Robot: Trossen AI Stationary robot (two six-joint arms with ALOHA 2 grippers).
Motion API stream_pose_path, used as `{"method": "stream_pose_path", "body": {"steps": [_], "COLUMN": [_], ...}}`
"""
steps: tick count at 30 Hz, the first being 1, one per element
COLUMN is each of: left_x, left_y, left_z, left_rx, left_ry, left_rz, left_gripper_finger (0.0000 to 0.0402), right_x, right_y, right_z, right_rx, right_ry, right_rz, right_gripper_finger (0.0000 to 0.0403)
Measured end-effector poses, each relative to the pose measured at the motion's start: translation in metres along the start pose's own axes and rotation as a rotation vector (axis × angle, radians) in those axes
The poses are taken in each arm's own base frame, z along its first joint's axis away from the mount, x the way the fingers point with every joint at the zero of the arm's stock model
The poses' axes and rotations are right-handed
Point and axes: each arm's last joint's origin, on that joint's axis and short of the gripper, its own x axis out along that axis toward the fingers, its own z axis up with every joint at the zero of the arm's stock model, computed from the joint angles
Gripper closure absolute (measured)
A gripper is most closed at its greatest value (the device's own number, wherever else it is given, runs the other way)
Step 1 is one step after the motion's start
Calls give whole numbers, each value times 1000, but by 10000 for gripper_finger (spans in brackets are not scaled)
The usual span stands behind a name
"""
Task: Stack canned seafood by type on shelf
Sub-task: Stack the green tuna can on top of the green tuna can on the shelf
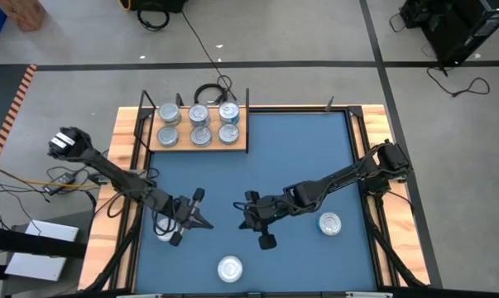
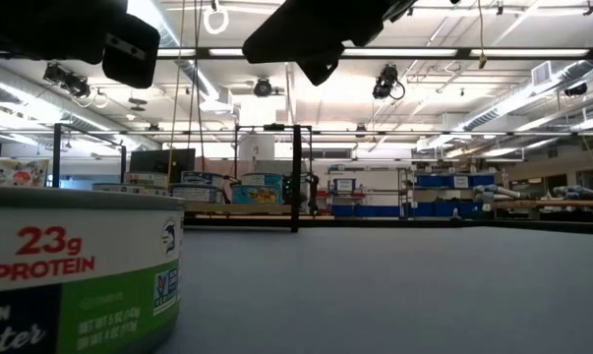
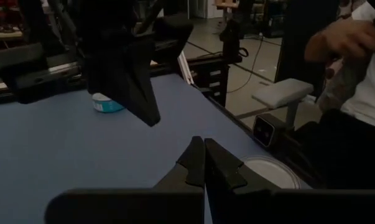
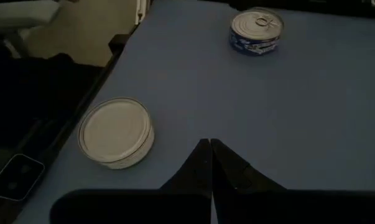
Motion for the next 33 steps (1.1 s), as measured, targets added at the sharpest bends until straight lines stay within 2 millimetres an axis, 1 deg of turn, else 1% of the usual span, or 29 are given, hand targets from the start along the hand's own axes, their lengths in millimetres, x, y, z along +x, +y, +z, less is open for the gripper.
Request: {"method": "stream_pose_path", "body": {"steps": [4,15,21,26,29,31,33], "left_x": [3,5,4,4,4,4,4], "left_y": [0,0,0,1,1,1,1], "left_z": [2,1,2,2,2,2,1], "left_rx": [-5,29,50,74,74,74,75], "left_ry": [-46,-57,-59,-58,-59,-58,-53], "left_rz": [1,4,38,44,45,45,44], "left_gripper_finger": [400,400,400,400,400,400,400], "right_x": [0,0,-1,-1,7,18,28], "right_y": [6,34,40,41,43,45,47], "right_z": [1,3,3,4,2,-1,-8], "right_rx": [-10,-71,-81,-83,-78,-75,-61], "right_ry": [-8,-57,-60,-78,-97,-95,-58], "right_rz": [51,118,129,129,135,148,153], "right_gripper_finger": [398,400,400,400,400,400,400]}}
